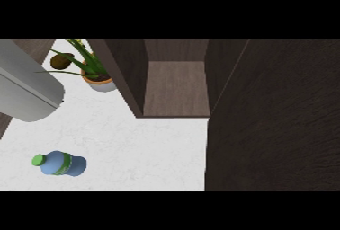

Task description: Pick up the bottled water, place it into the cabinet and close the cabinet

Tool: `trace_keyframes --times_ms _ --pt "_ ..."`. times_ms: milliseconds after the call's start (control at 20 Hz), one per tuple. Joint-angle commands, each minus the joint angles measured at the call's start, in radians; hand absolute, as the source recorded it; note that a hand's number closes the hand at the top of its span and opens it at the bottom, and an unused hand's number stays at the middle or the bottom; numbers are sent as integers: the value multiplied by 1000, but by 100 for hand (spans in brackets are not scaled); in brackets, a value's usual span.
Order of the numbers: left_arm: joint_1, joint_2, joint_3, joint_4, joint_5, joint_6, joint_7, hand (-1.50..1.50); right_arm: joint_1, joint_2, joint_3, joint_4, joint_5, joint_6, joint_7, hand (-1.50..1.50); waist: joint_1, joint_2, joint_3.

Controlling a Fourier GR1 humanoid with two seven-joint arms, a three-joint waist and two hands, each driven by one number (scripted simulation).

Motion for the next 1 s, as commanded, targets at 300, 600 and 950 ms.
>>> trace_keyframes --times_ms 300,600,950 --pt "70 -3 -46 -36 -1 22 -90 -150 153 18 38 -198 -18 20 12 -150 -2 3 -1" --pt "65 19 119 42 174 -35 -89 -150 274 -15 -42 -201 -94 98 -93 -150 -4 1 -2" --pt "-76 -3 262 307 301 -66 -204 -150 344 -20 -58 -218 -133 141 -144 -150 -12 4 -2"
